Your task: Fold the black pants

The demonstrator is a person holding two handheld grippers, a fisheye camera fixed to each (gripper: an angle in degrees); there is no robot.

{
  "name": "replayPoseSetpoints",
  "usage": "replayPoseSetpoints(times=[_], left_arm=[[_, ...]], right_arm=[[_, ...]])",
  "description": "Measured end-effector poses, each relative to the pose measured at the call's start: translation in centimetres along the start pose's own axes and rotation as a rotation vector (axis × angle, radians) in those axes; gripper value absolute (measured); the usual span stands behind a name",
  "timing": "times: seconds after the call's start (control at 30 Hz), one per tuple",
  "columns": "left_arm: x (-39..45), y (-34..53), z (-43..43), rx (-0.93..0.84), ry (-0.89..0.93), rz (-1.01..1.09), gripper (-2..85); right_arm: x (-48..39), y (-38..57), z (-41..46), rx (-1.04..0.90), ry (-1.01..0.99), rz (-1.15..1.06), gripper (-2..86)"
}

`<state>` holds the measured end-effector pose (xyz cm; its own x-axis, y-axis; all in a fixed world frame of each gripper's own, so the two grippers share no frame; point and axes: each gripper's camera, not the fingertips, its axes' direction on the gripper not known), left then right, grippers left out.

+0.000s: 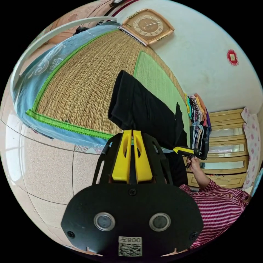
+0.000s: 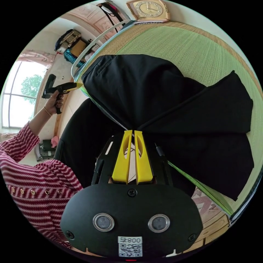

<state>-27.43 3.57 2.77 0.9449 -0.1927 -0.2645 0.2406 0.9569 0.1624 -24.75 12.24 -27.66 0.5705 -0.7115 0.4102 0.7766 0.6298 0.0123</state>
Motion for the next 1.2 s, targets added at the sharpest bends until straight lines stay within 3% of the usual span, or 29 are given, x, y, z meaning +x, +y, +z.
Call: replayPoseSetpoints(times=[0.1,0.27,0.47,0.63,0.9,1.2], left_arm=[[3.0,-0.5,0.8,0.016,-0.007,0.101,0.7],[11.4,-3.7,7.2,-0.118,0.160,0.337,1.2],[21.5,-8.9,17.2,-0.323,0.239,0.513,4.3],[26.3,-12.0,22.6,-0.401,0.143,0.545,5.5],[30.8,-14.0,27.2,-0.459,0.173,0.528,4.8],[36.8,-15.5,30.4,-0.482,0.180,0.607,2.3]], right_arm=[[0.2,0.6,1.5,0.007,-0.041,0.023,0.6],[1.1,2.4,2.2,0.086,-0.155,0.098,0.7],[4.5,0.6,-1.3,0.220,-0.074,0.205,2.4],[7.6,-6.4,-2.0,0.220,0.073,0.269,5.1],[9.9,-18.4,2.6,0.130,0.306,0.315,6.2],[11.3,-24.7,10.3,0.054,0.384,0.403,7.2]])
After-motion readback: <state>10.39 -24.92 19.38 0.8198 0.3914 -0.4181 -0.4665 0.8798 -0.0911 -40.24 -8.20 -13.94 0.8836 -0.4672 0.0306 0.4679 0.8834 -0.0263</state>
